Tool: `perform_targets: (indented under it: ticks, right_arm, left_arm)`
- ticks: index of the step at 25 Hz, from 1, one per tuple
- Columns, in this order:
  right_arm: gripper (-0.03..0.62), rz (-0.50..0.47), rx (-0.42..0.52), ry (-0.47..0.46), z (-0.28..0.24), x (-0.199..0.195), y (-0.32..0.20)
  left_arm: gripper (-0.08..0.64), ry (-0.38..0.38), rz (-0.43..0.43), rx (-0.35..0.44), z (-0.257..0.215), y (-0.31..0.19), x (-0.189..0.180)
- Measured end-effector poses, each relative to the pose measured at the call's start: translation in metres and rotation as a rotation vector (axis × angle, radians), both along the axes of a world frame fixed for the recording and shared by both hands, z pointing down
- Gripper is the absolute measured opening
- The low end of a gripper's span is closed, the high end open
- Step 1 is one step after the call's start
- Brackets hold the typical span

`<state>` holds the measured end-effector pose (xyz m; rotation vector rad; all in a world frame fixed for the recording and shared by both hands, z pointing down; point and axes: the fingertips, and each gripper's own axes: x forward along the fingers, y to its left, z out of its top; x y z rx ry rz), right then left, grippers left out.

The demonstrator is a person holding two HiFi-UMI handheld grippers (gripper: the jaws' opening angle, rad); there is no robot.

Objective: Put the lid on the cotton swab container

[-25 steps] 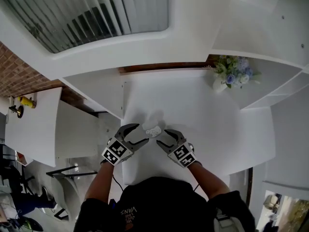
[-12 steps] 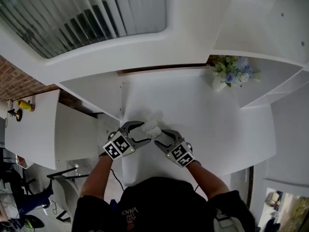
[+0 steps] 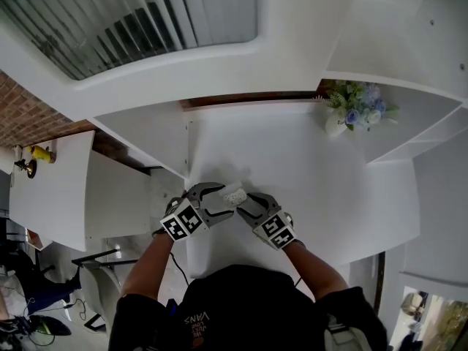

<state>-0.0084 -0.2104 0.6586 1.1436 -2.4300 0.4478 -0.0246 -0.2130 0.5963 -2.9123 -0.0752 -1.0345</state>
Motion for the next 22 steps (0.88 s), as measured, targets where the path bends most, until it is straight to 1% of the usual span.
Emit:
perform_targets:
  ticks: [5, 9, 14, 17, 22]
  right_arm:
    - [0.212, 0.008, -0.010, -0.006, 0.000, 0.001, 0.000]
    - [0.212, 0.020, -0.025, -0.013, -0.002, 0.003, 0.006]
    - [0.212, 0.097, -0.027, -0.052, -0.016, 0.018, 0.012]
    - [0.202, 0.139, -0.012, -0.084, -0.030, 0.025, 0.014]
    - [0.172, 0.163, 0.026, -0.118, -0.052, 0.028, 0.016]
  left_arm:
    - [0.291, -0.006, 0.025, 0.033, 0.002, 0.011, 0.002]
    - [0.291, -0.014, 0.013, 0.052, 0.001, 0.017, 0.001]
    - [0.291, -0.005, 0.007, 0.061, 0.005, 0.027, 0.003]
    - [0.291, -0.002, -0.007, 0.057, 0.006, 0.033, 0.004]
    - [0.291, 0.004, -0.027, 0.053, 0.010, 0.040, 0.005]
